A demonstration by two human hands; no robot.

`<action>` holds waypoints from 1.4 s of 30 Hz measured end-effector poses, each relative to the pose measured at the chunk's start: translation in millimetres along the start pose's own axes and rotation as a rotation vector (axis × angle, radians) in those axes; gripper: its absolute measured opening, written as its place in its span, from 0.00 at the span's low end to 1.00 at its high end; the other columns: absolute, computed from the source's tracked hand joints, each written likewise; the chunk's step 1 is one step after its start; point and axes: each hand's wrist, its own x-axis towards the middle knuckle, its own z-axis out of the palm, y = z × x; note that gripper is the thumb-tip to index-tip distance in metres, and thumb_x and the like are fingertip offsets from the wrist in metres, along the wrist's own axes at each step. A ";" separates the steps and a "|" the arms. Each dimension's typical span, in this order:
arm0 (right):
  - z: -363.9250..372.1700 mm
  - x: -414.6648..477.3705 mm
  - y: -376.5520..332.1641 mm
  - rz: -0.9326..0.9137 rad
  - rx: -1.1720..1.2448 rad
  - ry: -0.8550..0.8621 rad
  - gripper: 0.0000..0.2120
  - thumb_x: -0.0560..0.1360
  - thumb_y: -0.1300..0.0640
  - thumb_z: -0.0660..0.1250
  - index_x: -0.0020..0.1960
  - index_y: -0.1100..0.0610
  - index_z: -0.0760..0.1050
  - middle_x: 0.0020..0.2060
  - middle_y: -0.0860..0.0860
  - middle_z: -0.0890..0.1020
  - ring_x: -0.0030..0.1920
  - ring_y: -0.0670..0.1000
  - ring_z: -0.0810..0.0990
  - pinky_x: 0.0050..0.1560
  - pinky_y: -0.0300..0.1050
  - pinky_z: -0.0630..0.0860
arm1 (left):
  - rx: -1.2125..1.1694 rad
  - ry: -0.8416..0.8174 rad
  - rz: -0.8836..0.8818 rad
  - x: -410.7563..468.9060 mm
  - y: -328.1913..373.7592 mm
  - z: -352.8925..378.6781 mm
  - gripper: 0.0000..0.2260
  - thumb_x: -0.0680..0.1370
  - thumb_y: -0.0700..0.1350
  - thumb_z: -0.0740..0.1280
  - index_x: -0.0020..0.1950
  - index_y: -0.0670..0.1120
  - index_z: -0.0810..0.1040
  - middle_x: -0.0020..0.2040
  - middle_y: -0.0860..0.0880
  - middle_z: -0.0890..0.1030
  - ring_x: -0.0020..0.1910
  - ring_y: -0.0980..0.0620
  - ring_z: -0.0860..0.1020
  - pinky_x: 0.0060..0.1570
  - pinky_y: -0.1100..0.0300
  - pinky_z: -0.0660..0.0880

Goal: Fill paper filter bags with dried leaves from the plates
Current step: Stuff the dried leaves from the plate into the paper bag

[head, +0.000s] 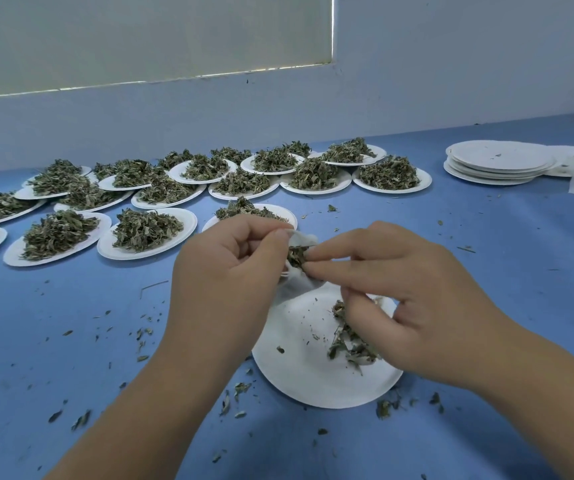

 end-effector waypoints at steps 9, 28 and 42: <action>5.1 0.5 -2.3 -0.002 -0.080 -0.200 0.19 0.70 0.58 0.56 0.53 0.53 0.82 0.55 0.40 0.81 0.39 0.54 0.73 0.39 0.49 0.74 | -0.026 -0.076 -0.011 -6.7 4.9 4.8 0.08 0.76 0.36 0.68 0.42 0.46 0.84 0.25 0.57 0.76 0.23 0.62 0.73 0.23 0.74 0.68; -3.1 4.1 -5.3 0.108 0.210 -0.219 0.06 0.71 0.63 0.67 0.42 0.56 0.82 0.45 0.46 0.84 0.45 0.49 0.76 0.51 0.36 0.69 | 0.047 -0.052 -0.006 -4.0 2.2 0.8 0.09 0.76 0.39 0.68 0.39 0.51 0.83 0.24 0.57 0.76 0.22 0.62 0.71 0.22 0.72 0.67; -17.6 -0.5 34.5 0.459 -0.019 -0.758 0.42 0.58 0.26 0.68 0.69 0.32 0.61 0.60 0.29 0.62 0.65 0.33 0.57 0.64 0.40 0.63 | 0.027 0.078 0.091 12.0 -2.5 -22.7 0.06 0.74 0.46 0.68 0.40 0.54 0.83 0.24 0.57 0.75 0.22 0.61 0.70 0.24 0.69 0.66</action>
